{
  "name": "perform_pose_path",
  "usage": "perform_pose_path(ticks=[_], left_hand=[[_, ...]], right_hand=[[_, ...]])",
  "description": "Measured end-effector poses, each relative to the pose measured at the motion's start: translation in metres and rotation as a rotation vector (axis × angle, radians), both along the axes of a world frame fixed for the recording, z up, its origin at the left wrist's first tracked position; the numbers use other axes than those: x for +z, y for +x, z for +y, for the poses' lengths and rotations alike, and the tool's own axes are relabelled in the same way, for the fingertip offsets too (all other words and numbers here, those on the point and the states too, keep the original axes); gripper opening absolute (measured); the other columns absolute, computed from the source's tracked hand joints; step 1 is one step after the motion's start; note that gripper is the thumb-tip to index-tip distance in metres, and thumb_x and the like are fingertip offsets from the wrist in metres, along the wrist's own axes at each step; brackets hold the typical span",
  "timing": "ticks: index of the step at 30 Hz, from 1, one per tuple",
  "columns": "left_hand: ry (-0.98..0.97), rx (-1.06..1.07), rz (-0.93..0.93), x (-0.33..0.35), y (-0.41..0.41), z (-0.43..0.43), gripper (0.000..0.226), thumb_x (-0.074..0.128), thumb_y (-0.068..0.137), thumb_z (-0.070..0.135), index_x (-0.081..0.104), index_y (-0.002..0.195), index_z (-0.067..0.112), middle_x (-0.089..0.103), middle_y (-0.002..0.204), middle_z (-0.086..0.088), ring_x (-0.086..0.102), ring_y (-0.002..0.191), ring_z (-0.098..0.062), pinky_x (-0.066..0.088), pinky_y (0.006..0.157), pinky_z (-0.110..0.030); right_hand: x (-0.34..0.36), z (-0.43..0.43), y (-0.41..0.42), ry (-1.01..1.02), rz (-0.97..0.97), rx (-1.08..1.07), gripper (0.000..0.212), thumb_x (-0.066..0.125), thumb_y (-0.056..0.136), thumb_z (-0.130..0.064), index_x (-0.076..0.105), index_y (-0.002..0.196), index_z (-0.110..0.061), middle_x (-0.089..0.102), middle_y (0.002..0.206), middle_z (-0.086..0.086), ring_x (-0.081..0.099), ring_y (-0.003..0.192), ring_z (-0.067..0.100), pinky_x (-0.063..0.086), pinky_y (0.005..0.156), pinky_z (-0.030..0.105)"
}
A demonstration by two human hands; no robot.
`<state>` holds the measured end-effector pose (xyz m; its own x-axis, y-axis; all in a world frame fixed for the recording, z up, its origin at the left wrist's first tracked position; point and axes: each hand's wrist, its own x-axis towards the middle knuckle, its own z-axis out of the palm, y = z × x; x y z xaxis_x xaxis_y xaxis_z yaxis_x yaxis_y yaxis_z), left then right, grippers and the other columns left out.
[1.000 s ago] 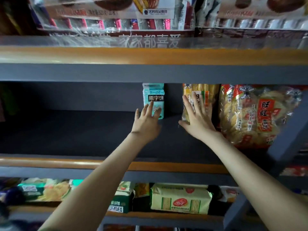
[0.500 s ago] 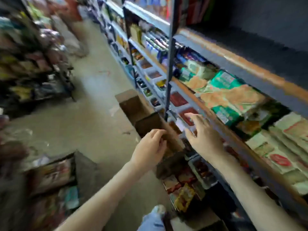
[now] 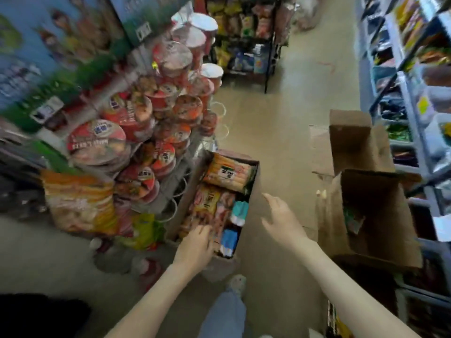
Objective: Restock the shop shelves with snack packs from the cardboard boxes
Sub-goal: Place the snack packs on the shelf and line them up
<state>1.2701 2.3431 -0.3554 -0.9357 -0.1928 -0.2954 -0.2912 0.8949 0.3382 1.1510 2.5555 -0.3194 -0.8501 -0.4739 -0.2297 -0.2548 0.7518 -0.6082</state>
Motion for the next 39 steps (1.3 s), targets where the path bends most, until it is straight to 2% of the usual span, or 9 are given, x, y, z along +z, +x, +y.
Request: perform_pose_path(ticks=[4,11,14,18,21,24,27,33,39], left_hand=[[0.007,0.076,-0.073,-0.030,-0.023,-0.047,0.042,0.043,0.098,0.026,0.045,0.139,0.014,0.048,0.138,-0.003,0.048,0.125,-0.020,0.043,0.099,-0.033],[0.061,0.051,-0.421,-0.104,-0.083,-0.084,0.052,0.039,0.099,0.030,0.027,0.149,0.026,0.025,0.156,-0.003,0.033,0.138,-0.027,0.034,0.109,-0.039],[0.068,0.043,-0.491,-0.135,-0.104,-0.095,0.058,0.040,0.099,0.033,0.020,0.152,0.023,0.022,0.156,-0.007,0.030,0.139,-0.030,0.031,0.110,-0.040],[0.058,0.082,-0.496,-0.158,-0.129,-0.101,0.059,0.040,0.100,0.031,0.018,0.152,0.018,0.025,0.155,-0.007,0.031,0.137,-0.028,0.031,0.109,-0.039],[0.107,0.118,-0.477,-0.163,-0.144,-0.097,0.061,0.042,0.099,0.033,0.016,0.153,0.019,0.020,0.157,-0.005,0.026,0.141,-0.028,0.031,0.112,-0.042],[0.140,0.151,-0.432,-0.161,-0.153,-0.093,0.062,0.042,0.098,0.033,0.016,0.153,0.021,0.018,0.159,-0.003,0.024,0.143,-0.026,0.031,0.113,-0.045],[0.174,0.205,-0.377,-0.152,-0.161,-0.085,0.065,0.043,0.097,0.034,0.014,0.154,0.023,0.014,0.160,-0.002,0.021,0.145,-0.026,0.030,0.114,-0.046],[0.323,0.245,-0.203,-0.105,-0.185,-0.050,0.061,0.046,0.099,0.027,0.018,0.152,0.025,0.025,0.156,0.001,0.028,0.141,-0.018,0.031,0.114,-0.038],[0.530,-0.083,-0.005,-0.017,-0.218,0.052,0.051,0.047,0.100,0.021,0.031,0.149,0.019,0.046,0.141,-0.002,0.045,0.129,-0.016,0.037,0.101,-0.025]], right_hand=[[-0.046,-0.050,-0.033,0.124,-0.074,-0.021,0.069,0.057,0.091,-0.018,0.023,0.150,-0.011,0.033,0.150,0.009,0.029,0.137,0.027,0.030,0.108,0.038],[-0.126,-0.107,-0.122,0.144,-0.058,-0.074,0.059,0.058,0.086,-0.006,0.039,0.142,-0.002,0.048,0.136,0.019,0.045,0.124,0.036,0.038,0.103,0.043],[-0.158,-0.137,-0.160,0.219,0.036,-0.016,0.073,0.062,0.086,-0.023,0.027,0.149,-0.011,0.036,0.146,0.015,0.035,0.134,0.034,0.029,0.109,0.044],[-0.196,-0.173,-0.197,0.455,-0.012,0.214,0.114,0.065,0.075,-0.064,-0.009,0.153,-0.025,-0.011,0.160,0.014,-0.011,0.146,0.035,-0.009,0.114,0.053],[-0.212,-0.183,-0.213,0.558,0.066,0.267,0.114,0.061,0.075,-0.069,-0.013,0.152,-0.027,-0.013,0.159,0.015,-0.006,0.146,0.036,-0.004,0.114,0.056],[-0.212,-0.183,-0.213,0.493,0.139,0.216,0.107,0.065,0.074,-0.061,0.001,0.153,-0.025,0.018,0.152,0.017,0.021,0.136,0.036,0.015,0.112,0.050],[-0.195,-0.177,-0.209,0.386,0.200,0.162,0.102,0.069,0.070,-0.060,0.015,0.150,-0.024,0.036,0.136,0.015,0.033,0.124,0.033,0.021,0.103,0.045],[-0.126,-0.114,-0.203,0.123,0.170,-0.209,0.099,0.071,0.066,-0.053,0.019,0.147,-0.029,0.036,0.135,0.014,0.032,0.126,0.029,0.017,0.105,0.042],[-0.038,-0.002,-0.156,-0.026,0.212,-0.583,0.096,0.075,0.073,-0.046,0.014,0.146,-0.034,0.033,0.139,0.014,0.030,0.131,0.031,0.019,0.109,0.052]])
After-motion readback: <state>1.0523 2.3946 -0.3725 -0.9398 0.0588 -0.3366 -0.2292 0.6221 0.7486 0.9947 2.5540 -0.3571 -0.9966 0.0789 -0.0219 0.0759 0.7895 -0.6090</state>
